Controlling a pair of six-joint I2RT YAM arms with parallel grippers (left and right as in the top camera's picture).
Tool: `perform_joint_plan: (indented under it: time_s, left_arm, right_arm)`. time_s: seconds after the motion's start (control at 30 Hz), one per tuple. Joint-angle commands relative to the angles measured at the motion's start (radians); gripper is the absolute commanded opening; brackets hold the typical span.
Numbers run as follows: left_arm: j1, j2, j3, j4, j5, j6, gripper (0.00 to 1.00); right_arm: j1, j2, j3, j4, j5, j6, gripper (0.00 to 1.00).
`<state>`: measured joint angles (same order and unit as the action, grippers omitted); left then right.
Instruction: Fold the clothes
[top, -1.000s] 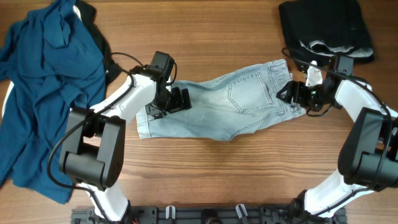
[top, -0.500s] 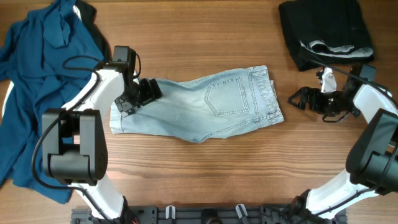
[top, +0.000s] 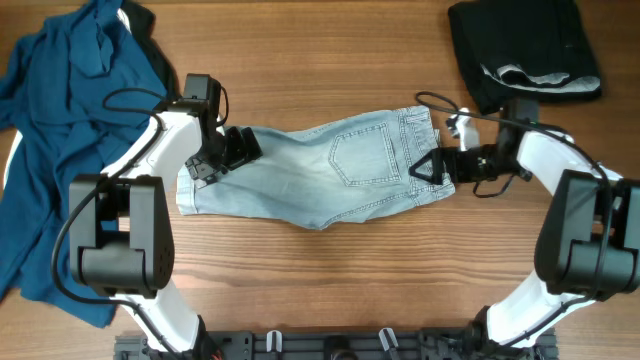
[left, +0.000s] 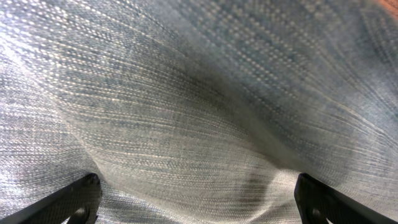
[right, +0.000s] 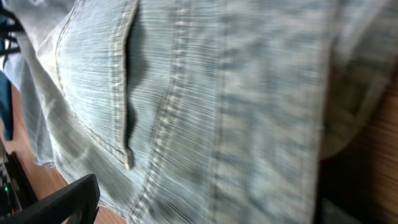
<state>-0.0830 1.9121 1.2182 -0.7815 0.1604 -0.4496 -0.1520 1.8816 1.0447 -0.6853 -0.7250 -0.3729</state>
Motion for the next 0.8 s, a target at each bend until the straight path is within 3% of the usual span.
perform_joint_plan:
  time_s: [0.0,0.1,0.17,0.27,0.33,0.5,0.6,0.77]
  left_arm:
    - [0.005,0.035,-0.01,-0.003,-0.039,0.024,1.0]
    - [0.005,0.035,-0.01,-0.01,-0.039,0.024,1.0]
    - [0.005,0.035,-0.01,-0.018,-0.039,0.024,1.0]
    - [0.005,0.035,-0.01,-0.02,-0.039,0.024,1.0]
    - [0.001,0.035,-0.01,-0.019,-0.039,0.023,1.0]
    - [-0.015,0.035,-0.01,-0.019,-0.039,0.023,1.0]
    - [-0.03,0.035,-0.01,-0.019,-0.034,0.024,1.0]
    - [-0.033,0.0,0.018,-0.108,0.103,0.048,1.0]
  right_arm:
    - [0.042,0.047,-0.024,0.016,-0.002,0.014,0.89]
    - [0.042,0.047,-0.024,0.043,-0.002,0.054,0.7]
    - [0.042,0.047,-0.024,0.048,-0.002,0.063,0.45]
    - [0.042,0.047,-0.024,0.045,-0.003,0.063,0.45]
    - [0.042,0.047,-0.024,0.045,-0.003,0.064,0.3]
    - [0.043,0.047,-0.024,0.049,-0.014,0.088,0.04]
    - [0.042,0.046,-0.024,0.052,-0.001,0.089,0.04]
    - [-0.014,-0.008,0.082,-0.028,0.193,0.194,0.04]
